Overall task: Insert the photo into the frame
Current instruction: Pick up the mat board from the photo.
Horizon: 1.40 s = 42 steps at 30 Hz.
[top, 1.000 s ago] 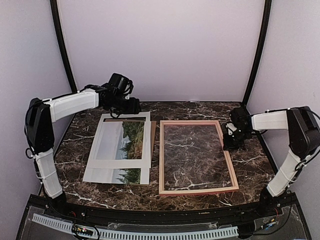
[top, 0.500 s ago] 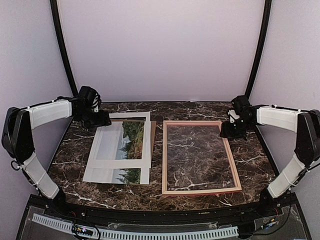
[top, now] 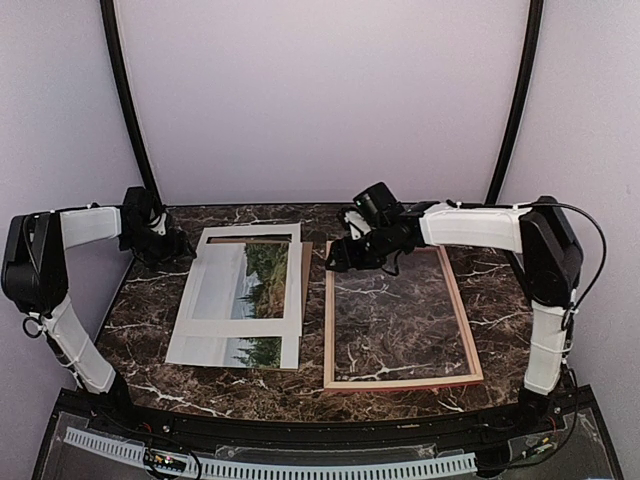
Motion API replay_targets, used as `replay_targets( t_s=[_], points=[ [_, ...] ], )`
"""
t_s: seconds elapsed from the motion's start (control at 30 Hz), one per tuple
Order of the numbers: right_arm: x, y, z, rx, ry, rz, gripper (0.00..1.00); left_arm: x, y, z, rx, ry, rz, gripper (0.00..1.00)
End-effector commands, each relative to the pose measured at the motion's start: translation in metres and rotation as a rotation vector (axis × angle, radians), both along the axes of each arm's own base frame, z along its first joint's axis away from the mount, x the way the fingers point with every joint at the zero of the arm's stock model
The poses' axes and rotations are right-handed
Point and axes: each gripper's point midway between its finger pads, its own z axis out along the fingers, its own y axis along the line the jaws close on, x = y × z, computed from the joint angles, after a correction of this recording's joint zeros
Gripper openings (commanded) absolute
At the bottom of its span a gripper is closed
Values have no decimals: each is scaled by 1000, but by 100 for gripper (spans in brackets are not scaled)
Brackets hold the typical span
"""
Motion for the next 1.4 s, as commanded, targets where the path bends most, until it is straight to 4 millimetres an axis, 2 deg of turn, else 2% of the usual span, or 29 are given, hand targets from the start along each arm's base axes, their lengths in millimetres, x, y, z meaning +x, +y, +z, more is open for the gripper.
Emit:
replay_targets(
  t_s=[0.0,0.17,0.33,0.9,1.37],
  points=[
    [-9,70,-2,77,21,88,69,-1,7,-17,-14,55,-34,77],
    [-22,116,-24,78,63,151,67,0,9,-30,-36,89,-49,76],
    [-29,137,-45,76,99,179,65,0,10,-42,-50,120,-56,73],
    [-35,148,-73,75,151,189,63,-9,4,-62,-88,184,-73,63],
    [-40,150,-88,67,175,193,62,-11,0,-50,-110,153,-81,44]
  ],
)
